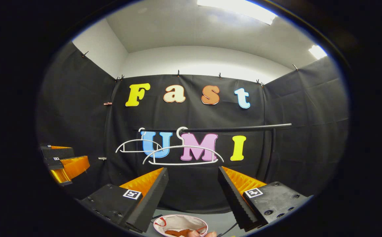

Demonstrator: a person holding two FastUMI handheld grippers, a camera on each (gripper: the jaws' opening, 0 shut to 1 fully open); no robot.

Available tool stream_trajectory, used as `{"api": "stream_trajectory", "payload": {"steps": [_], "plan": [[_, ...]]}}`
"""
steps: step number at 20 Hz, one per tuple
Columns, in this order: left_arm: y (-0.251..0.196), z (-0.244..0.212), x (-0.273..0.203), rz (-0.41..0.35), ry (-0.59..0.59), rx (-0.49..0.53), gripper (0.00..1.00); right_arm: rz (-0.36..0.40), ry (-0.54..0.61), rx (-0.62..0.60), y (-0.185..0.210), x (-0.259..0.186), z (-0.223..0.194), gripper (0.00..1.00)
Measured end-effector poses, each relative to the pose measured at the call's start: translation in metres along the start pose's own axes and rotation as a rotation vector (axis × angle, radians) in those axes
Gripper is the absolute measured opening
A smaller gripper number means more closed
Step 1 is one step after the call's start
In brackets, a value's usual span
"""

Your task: Grasp the clothes on the hanger with both hands and then place them into the laundry hamper below.

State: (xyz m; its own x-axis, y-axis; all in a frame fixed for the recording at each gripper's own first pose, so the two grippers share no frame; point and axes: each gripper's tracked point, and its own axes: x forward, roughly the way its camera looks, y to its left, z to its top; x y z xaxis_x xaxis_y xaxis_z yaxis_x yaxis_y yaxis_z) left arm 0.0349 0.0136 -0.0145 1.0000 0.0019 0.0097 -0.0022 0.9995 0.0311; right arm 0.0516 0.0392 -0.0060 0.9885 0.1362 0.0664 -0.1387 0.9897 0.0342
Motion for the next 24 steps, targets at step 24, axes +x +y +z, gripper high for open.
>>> {"api": "stream_trajectory", "payload": {"steps": [24], "plan": [[0.009,0.002,-0.015,0.042,0.001,-0.005,0.95,0.031,0.005,-0.009,0.008,0.000,-0.003,0.97]]}}
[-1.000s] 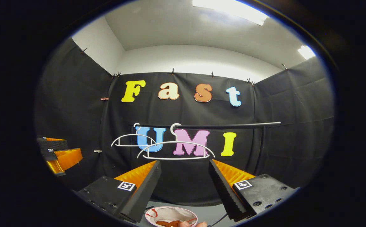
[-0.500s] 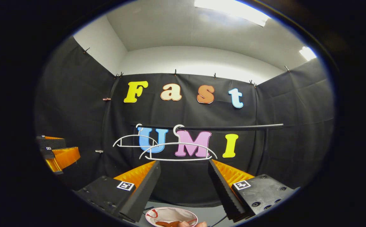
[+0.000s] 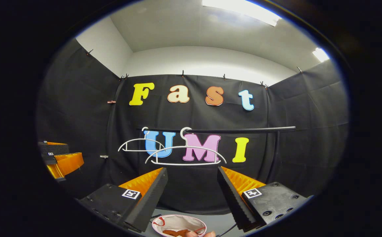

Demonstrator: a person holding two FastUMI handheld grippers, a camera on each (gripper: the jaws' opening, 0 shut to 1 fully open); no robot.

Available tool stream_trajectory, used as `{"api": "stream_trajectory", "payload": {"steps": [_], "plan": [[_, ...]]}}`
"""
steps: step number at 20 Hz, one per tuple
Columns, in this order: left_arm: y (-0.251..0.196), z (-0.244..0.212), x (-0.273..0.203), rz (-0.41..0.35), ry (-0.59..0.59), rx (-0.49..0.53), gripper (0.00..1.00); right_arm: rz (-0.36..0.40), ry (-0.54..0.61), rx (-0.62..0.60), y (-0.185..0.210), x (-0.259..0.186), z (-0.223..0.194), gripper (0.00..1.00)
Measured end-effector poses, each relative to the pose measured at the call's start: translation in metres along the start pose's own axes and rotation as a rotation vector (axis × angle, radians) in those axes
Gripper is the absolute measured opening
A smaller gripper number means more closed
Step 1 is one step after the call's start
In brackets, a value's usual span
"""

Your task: Grasp the clothes on the hanger with both hands and then place them into the laundry hamper below.

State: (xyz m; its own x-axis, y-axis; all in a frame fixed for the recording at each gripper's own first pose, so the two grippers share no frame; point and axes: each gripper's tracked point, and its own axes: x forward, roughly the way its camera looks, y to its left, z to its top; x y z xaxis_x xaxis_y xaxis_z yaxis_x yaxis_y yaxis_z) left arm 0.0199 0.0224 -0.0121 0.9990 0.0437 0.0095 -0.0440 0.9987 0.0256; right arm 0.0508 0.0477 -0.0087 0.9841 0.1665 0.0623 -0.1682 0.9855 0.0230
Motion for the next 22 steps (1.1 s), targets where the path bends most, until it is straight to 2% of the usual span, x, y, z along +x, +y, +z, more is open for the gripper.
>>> {"api": "stream_trajectory", "payload": {"steps": [22], "plan": [[-0.0034,-0.0009,0.0020,-0.002,0.001,-0.001,0.95,0.002,0.004,-0.016,-0.0028,0.0024,-0.0030,0.97]]}}
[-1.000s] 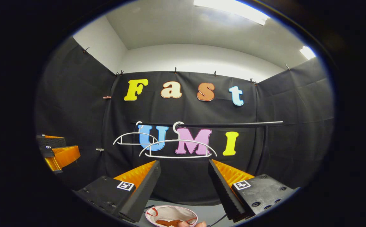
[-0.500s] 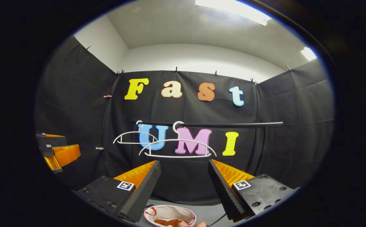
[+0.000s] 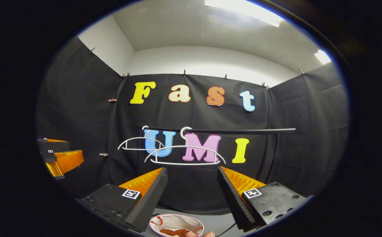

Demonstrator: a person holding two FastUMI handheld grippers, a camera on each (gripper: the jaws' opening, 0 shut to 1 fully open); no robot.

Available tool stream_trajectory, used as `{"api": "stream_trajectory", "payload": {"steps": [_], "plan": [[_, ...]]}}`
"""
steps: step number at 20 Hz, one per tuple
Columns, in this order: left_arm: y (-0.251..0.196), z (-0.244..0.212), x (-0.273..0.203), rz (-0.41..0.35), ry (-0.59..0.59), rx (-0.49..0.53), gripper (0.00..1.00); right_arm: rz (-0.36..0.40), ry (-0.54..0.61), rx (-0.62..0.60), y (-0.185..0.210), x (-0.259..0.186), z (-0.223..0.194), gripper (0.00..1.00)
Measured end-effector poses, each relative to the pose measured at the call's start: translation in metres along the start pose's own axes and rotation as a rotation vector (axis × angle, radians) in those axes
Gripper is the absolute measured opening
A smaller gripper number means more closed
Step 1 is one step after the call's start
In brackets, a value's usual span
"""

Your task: Grasp the clothes on the hanger with both hands and then place them into the laundry hamper below.

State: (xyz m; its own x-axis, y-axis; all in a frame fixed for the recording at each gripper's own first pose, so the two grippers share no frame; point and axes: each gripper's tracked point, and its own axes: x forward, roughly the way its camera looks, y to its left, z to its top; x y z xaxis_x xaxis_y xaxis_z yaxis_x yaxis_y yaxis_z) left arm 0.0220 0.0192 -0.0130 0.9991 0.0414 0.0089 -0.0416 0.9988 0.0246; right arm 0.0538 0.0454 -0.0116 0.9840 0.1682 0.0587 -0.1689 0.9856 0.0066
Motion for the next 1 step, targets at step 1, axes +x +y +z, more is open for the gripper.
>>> {"api": "stream_trajectory", "payload": {"steps": [1], "plan": [[0.0008,-0.0017,0.0012,0.001,0.002,-0.001,0.95,-0.003,0.004,-0.001,-0.0010,-0.0001,-0.0017,0.97]]}}
